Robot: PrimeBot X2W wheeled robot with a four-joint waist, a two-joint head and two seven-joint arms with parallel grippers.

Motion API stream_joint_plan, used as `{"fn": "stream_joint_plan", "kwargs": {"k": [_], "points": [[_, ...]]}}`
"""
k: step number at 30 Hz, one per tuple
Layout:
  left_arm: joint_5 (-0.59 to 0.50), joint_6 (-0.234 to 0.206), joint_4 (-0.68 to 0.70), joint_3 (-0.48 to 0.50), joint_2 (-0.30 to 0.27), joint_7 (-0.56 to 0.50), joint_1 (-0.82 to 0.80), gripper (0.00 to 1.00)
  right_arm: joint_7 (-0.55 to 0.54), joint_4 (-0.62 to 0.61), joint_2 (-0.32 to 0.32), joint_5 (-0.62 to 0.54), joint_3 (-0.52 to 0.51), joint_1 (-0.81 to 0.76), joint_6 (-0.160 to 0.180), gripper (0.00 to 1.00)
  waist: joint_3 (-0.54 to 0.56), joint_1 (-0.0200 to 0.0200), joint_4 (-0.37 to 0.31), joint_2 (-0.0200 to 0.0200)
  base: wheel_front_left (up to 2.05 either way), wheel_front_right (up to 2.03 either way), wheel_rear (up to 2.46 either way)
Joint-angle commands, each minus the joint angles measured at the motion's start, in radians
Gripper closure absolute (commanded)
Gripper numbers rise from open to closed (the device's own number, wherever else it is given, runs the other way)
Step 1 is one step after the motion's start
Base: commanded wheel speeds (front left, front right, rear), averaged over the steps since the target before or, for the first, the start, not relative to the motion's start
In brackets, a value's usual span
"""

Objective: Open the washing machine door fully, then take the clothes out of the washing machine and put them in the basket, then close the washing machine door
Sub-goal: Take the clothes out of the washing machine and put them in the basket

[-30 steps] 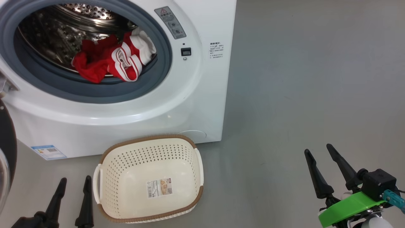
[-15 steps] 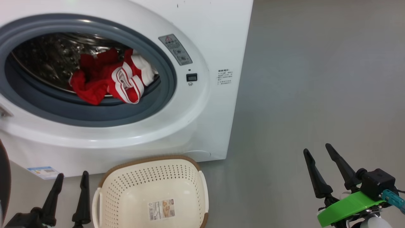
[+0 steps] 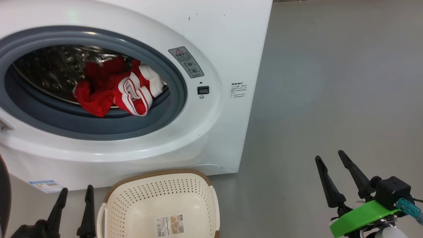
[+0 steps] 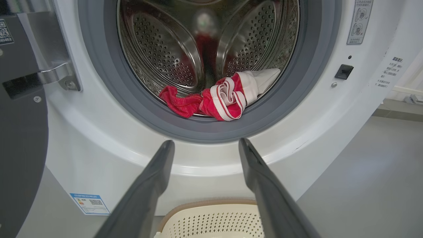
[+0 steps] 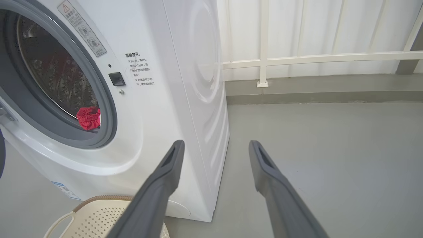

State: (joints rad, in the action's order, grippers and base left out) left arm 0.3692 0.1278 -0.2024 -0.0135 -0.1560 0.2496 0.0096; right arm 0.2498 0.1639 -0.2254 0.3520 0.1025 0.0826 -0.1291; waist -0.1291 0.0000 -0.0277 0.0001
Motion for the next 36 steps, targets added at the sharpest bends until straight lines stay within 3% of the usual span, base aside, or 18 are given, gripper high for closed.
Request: {"fn": "stream_joint_plan", "kwargs": {"k": [1,12,25,36], "points": [[-0.006,0.003,0.008,0.031,-0.015,0.012,-0.054,0.0,0.012,-0.02,-0.01,-0.009,0.025,0.024,-0.002,0.0,-0.001,0.0,0.0,-0.0001,0.0,0.0,0.0],[0.002,0.003,-0.223,-0.082,-0.046,0.006,-0.27,0.0,0.012,-0.016,0.002,-0.011,0.045,0.036,-0.002,0.0,-0.011,0.0,-0.009,-0.0001,0.0,0.0,0.0],[0.101,0.003,-0.496,-0.227,-0.106,-0.136,-0.604,0.0,0.012,-0.021,0.028,-0.01,0.065,0.068,-0.002,0.0,-0.067,0.0,-0.06,-0.0001,0.0,0.0,0.0],[0.181,0.003,-0.683,-0.365,-0.169,-0.195,-0.831,0.0,0.012,-0.027,0.064,-0.016,0.08,0.112,-0.002,0.0,-0.162,0.0,-0.122,-0.0001,0.0,0.0,0.0]]}}
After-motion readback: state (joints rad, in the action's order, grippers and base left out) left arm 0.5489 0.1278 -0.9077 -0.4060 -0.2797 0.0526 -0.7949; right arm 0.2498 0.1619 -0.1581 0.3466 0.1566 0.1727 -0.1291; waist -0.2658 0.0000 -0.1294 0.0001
